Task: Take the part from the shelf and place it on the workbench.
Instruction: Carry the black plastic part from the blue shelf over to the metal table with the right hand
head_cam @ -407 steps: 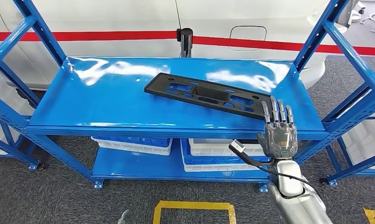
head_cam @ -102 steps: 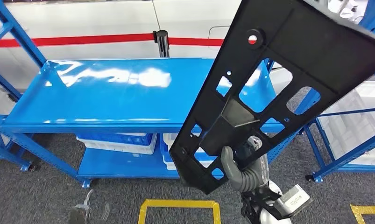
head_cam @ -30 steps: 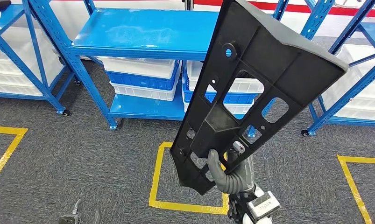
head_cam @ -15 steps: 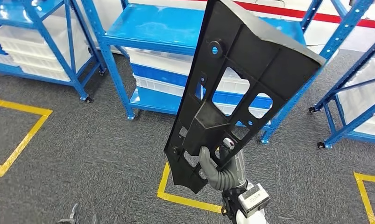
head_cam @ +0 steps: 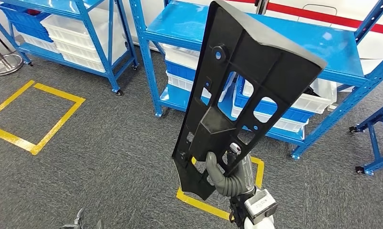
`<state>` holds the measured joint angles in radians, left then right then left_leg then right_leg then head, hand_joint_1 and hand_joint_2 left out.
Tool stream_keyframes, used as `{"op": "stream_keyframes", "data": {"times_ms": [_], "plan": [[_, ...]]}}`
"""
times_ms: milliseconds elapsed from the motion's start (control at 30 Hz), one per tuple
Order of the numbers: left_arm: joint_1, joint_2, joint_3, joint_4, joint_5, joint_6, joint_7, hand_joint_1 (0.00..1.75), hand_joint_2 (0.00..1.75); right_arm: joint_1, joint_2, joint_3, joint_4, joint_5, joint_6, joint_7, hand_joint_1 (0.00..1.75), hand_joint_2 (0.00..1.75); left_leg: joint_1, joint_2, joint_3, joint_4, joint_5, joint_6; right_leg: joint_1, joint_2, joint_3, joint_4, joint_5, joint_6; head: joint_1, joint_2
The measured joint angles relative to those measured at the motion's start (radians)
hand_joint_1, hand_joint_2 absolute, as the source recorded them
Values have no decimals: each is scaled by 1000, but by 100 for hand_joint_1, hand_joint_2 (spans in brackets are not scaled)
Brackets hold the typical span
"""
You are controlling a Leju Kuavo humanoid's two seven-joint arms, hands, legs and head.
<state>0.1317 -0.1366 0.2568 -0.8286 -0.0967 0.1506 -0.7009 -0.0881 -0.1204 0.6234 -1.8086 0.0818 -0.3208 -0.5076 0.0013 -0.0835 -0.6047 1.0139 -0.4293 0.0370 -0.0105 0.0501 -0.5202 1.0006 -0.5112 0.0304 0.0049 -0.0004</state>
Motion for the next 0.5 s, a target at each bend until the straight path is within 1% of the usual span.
{"op": "stream_keyframes", "data": {"times_ms": [33, 67, 100, 133, 167, 200, 233, 267, 300, 333, 367, 400, 433, 467, 500], "plan": [[1, 0, 0, -2, 0, -1, 0, 0, 175, 0, -1, -1, 0, 0, 0, 0, 175, 175, -1, -7, -3, 1, 0, -5, 2, -5, 0, -5, 1, -7, -1, 0], [3, 0, 0, -3, 0, -1, 0, 0, 175, 0, -1, -2, 0, 0, 0, 0, 175, 175, 2, -14, -5, 1, 1, -9, 0, -13, 2, -6, 2, -15, -1, 0], [6, 0, 0, -3, -1, -1, 0, 0, 175, -1, -1, -3, 0, 0, 0, 0, 175, 175, 4, -9, -10, 7, -4, -14, -2, -21, 5, -8, 5, -22, -1, 0], [8, 0, 0, -4, 0, -1, 0, 0, 175, -1, -1, -3, 0, 0, 0, 0, 175, 175, 5, 5, -19, 27, -18, -19, -4, -29, 8, -10, 9, -29, -3, 0], [9, -1, 0, -4, 0, -1, 0, 0, 175, 0, 0, -3, 0, 1, 0, 0, 175, 175, 7, 26, -35, 63, -42, -23, -6, -38, 10, -12, 12, -35, -5, 0], [9, -1, 0, -4, 0, -1, 0, 0, 175, 1, 0, -3, -1, 1, 0, 0, 175, 175, 9, 50, -60, 118, -77, -28, -4, -48, 11, -12, 13, -39, -6, 0], [8, -1, 0, -5, 0, -2, 0, 0, 175, 2, 0, -3, -1, 1, 0, 0, 175, 175, 11, 65, -88, 182, -111, -33, -1, -58, 10, -11, 13, -42, -8, 0], [8, -1, -1, -5, 0, -2, 0, 0, 175, 3, -1, -3, -1, 1, 0, 0, 175, 175, 14, 72, -114, 239, -135, -37, 0, -68, 10, -11, 12, -43, -8, 0], [8, -1, -1, -5, -1, -2, 0, 0, 175, 4, -1, -4, -1, 0, 1, -1, 175, 175, 17, 77, -128, 270, -140, -41, 1, -79, 11, -11, 11, -44, -8, 0], [8, -2, 0, -5, 0, -2, 0, 0, 175, 5, -2, -4, -1, -1, 1, -2, 175, 175, 20, 81, -126, 265, -126, -43, 1, -88, 11, -10, 9, -44, -9, 0], [7, -2, 0, -5, 0, -2, 0, 0, 175, 8, -3, -5, -1, -2, 2, -6, 175, 175, 23, 88, -105, 222, -97, -45, 0, -98, 13, -10, 6, -43, -9, 0], [6, -2, 0, -5, 0, -1, 0, 0, 175, 13, -5, -6, -1, -4, 3, -11, 175, 175, 25, 105, -72, 158, -63, -46, 1, -106, 16, -10, 2, -39, -9, 0], [4, -2, 1, -4, 0, 0, 0, 0, 175, 18, -6, -8, -1, -6, 3, -18, 175, 175, 23, 124, -41, 97, -39, -45, 4, -114, 18, -8, -2, -33, -9, 0], [2, -2, 1, -4, 0, 2, 0, 0, 175, 24, -9, -10, -1, -8, 4, -27, 175, 175, 20, 138, -20, 52, -24, -41, 8, -122, 19, -7, -6, -27, -9, 0], [0, -2, 1, -4, 1, 4, 0, 0, 175, 30, -11, -12, 0, -10, 5, -36, 175, 175, 15, 146, -11, 30, -20, -36, 12, -130, 19, -6, -9, -22, -8, 0]]}}
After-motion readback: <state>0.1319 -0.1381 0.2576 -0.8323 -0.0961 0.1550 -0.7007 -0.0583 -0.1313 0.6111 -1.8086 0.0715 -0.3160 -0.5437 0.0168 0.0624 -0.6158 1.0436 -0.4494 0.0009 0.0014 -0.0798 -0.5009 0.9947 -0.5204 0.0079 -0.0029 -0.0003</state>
